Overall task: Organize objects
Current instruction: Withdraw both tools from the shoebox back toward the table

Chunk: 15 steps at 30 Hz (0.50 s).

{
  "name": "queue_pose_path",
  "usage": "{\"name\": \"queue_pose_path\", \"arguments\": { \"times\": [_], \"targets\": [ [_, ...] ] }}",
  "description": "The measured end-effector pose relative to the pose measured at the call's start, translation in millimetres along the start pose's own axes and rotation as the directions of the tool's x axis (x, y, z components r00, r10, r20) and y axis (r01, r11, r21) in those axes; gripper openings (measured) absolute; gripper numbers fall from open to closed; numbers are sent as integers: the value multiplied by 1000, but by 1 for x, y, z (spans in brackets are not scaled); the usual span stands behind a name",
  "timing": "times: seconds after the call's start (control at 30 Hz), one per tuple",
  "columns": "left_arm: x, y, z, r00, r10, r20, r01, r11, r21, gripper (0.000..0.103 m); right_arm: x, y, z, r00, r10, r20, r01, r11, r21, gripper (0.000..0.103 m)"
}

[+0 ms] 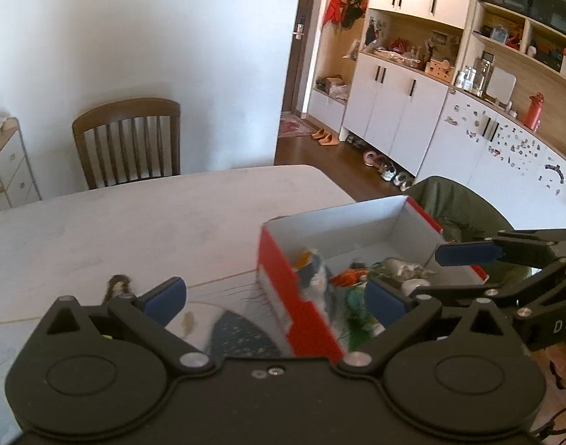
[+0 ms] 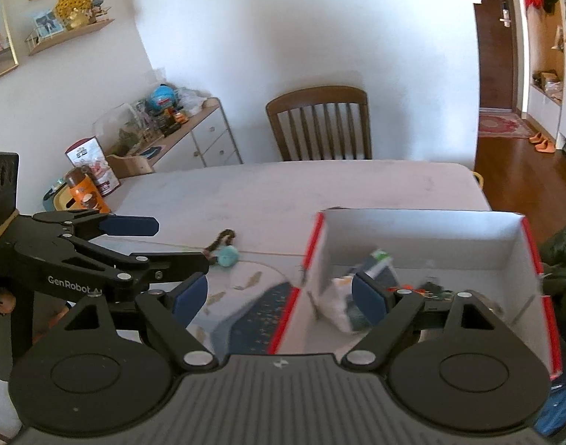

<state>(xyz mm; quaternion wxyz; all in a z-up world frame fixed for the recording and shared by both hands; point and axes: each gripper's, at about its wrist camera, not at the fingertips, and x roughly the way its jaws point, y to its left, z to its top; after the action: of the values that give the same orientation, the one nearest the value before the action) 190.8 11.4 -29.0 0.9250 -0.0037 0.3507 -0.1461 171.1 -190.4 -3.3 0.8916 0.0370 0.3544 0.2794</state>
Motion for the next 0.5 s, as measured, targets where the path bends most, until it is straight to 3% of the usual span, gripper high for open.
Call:
{"name": "queue_pose_path", "arguments": {
  "times": [0.5],
  "targets": [
    [-2, 108, -34, 999, 53, 0, -52, 991, -124, 103, 63, 67, 7, 999, 6, -51, -7, 1000, -20, 85]
  ]
}}
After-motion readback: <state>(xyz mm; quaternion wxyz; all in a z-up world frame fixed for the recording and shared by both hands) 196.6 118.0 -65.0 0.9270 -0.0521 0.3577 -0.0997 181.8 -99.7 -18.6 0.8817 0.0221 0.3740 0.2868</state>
